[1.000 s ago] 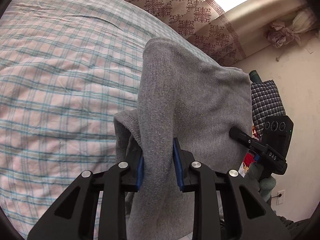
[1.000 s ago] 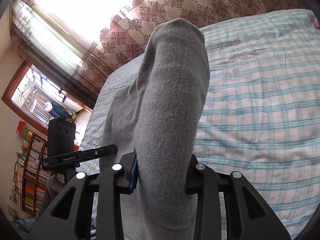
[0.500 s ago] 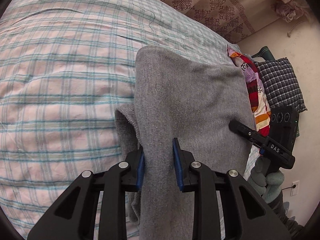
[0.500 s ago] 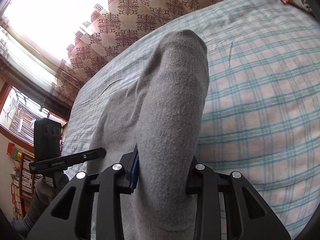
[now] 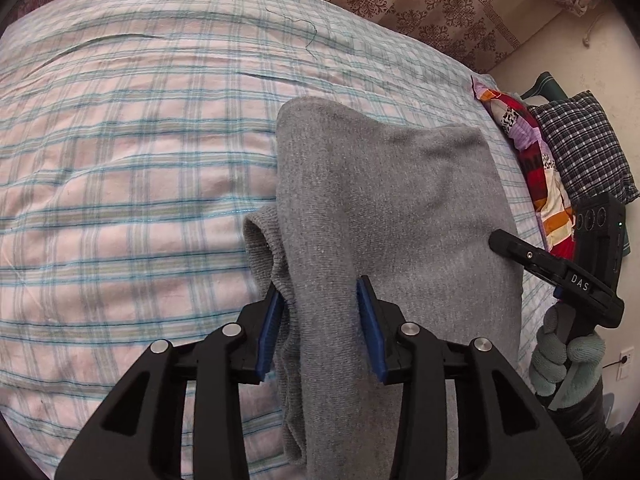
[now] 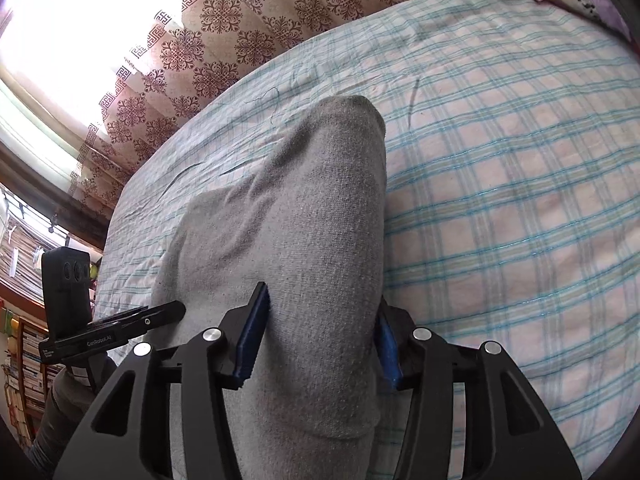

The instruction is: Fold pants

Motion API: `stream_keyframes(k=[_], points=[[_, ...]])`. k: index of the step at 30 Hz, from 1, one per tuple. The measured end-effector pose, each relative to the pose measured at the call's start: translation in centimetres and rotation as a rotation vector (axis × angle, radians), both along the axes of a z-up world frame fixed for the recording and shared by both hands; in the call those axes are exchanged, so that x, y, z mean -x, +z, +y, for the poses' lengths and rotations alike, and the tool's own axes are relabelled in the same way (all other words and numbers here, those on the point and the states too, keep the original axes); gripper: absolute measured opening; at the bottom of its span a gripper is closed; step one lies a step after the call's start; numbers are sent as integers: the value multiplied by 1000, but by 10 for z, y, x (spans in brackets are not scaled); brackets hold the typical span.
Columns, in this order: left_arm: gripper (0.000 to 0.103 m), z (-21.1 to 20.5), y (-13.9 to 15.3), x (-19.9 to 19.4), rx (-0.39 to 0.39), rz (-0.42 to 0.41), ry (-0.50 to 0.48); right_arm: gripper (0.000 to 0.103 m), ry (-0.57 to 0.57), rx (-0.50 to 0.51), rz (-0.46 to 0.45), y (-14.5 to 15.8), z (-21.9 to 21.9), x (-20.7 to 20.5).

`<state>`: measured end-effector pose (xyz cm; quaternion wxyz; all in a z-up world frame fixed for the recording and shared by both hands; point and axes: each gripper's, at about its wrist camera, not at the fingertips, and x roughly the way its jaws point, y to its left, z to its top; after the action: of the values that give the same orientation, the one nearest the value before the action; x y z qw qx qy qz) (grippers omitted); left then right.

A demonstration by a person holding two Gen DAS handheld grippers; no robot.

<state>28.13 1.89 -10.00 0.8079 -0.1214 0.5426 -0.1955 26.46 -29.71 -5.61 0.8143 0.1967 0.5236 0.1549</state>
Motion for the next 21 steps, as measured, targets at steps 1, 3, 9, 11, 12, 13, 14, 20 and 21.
stream_keyframes(k=[1,3,9,11,12,13,14,20,21], points=[[41,-2,2,2,-21,-12,-5,56,-9,40,-17,6,-1,4],[41,-8,6,4,-60,-29,-7,58,-28,126,-59,19,-2,16],[41,-11,21,23,-152,-59,0,58,17,235,-120,45,7,67],[42,-9,26,33,-161,-61,4,58,31,251,-116,47,11,87],[44,-7,28,39,-157,-63,2,58,32,244,-105,46,12,97],[46,-6,29,45,-157,-63,-2,58,35,230,-90,44,12,106],[47,-6,29,52,-159,-63,-7,58,40,220,-74,40,11,115],[58,-14,18,85,-229,-74,-51,58,93,205,8,14,23,147],[58,-15,14,88,-234,-69,-49,58,97,213,18,9,24,149]])
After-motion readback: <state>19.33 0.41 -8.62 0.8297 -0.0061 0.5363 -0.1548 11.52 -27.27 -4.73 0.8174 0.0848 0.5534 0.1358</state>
